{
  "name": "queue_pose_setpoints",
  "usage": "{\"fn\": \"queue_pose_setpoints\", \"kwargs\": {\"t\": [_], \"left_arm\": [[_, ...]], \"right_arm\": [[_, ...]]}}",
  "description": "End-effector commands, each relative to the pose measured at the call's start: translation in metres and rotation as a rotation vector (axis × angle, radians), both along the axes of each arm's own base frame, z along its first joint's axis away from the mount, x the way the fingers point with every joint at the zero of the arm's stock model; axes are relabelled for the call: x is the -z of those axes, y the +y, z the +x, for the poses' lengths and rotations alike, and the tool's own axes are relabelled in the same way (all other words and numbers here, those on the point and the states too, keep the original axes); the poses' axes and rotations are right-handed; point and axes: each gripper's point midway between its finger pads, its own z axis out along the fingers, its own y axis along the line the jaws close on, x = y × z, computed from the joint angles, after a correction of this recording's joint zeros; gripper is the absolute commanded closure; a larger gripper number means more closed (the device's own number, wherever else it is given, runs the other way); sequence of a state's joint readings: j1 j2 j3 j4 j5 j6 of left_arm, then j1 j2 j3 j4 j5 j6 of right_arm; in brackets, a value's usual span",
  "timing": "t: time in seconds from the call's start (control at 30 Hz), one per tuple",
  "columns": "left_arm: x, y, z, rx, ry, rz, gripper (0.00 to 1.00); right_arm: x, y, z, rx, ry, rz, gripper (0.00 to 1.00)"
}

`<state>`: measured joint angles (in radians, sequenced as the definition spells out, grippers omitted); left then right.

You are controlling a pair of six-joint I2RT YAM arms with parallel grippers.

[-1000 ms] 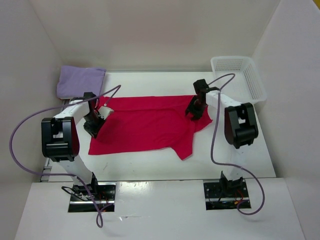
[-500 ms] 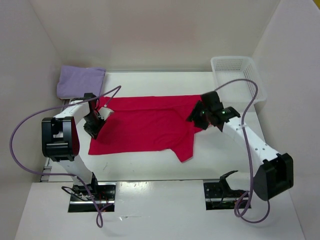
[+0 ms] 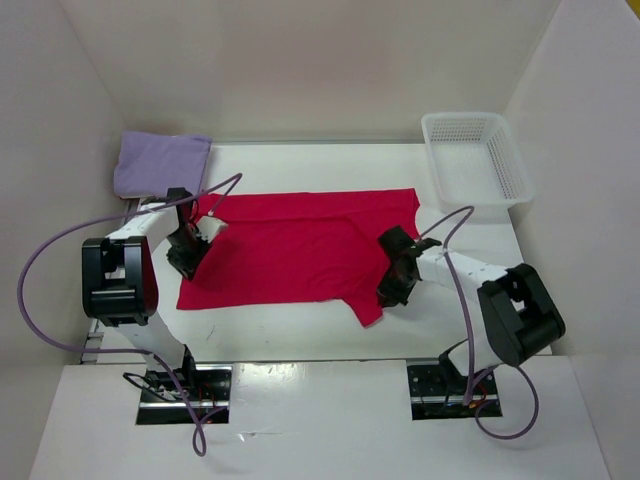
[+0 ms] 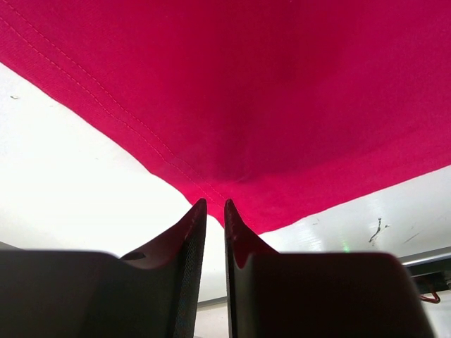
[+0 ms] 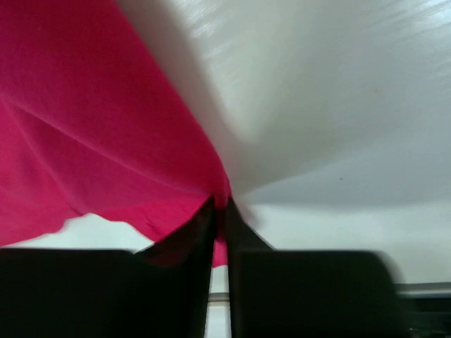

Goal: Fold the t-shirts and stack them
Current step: Fold the flattened tshirt in 1/3 of the way

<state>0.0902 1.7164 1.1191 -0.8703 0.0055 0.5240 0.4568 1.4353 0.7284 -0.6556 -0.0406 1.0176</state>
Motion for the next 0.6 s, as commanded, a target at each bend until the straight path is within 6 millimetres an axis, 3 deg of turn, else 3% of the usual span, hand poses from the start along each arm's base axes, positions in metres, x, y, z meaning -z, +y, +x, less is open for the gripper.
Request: {"fn": "queue_pose_setpoints", "kwargs": {"t": [0.0, 0.03, 0.07, 0.13, 0.17, 0.23, 0.33, 0.4, 0.47, 0.57], "left_arm": [[-0.008, -0.003, -0.004, 0.012, -0.017, -0.018, 0.77], [-0.01, -0.002, -0.003, 0.021, -0.027, -0.017, 0.77], [-0.01, -0.002, -0.003, 0.021, -0.027, -0.017, 0.77], [-0.01, -0.002, -0.003, 0.021, -0.027, -0.017, 0.77], [-0.01, -0.002, -0.003, 0.021, -0.027, -0.017, 0.77], [-0.012, -0.002, 0.0, 0.021, -0.036, -0.016, 0.77], [-0.013, -0.001, -0.002, 0.021, -0.026, -0.008, 0.77], [-0.015, 0.0, -0.002, 0.021, -0.035, -0.007, 0.77], [-0.015, 0.0, -0.002, 0.021, -0.035, -0.007, 0.77], [-0.013, -0.001, -0.005, 0.021, -0.026, -0.008, 0.77]], "right_arm": [[-0.008, 0.014, 0.01, -0.048, -0.049, -0.05, 0.99], [-0.011, 0.017, 0.011, -0.068, -0.057, -0.095, 1.0], [-0.028, 0.033, 0.023, -0.133, -0.145, -0.165, 1.0], [-0.021, 0.032, 0.016, -0.209, -0.088, -0.322, 1.0], [-0.032, 0.045, 0.032, -0.238, -0.136, -0.364, 1.0], [-0.018, 0.061, 0.034, -0.352, -0.083, -0.47, 0.99], [-0.014, 0.08, 0.049, -0.441, -0.096, -0.592, 0.87], [-0.023, 0.087, 0.064, -0.441, -0.144, -0.635, 0.78], [-0.041, 0.103, 0.082, -0.439, -0.21, -0.616, 0.66], [-0.046, 0.126, 0.099, -0.477, -0.269, -0.56, 0.57]]}}
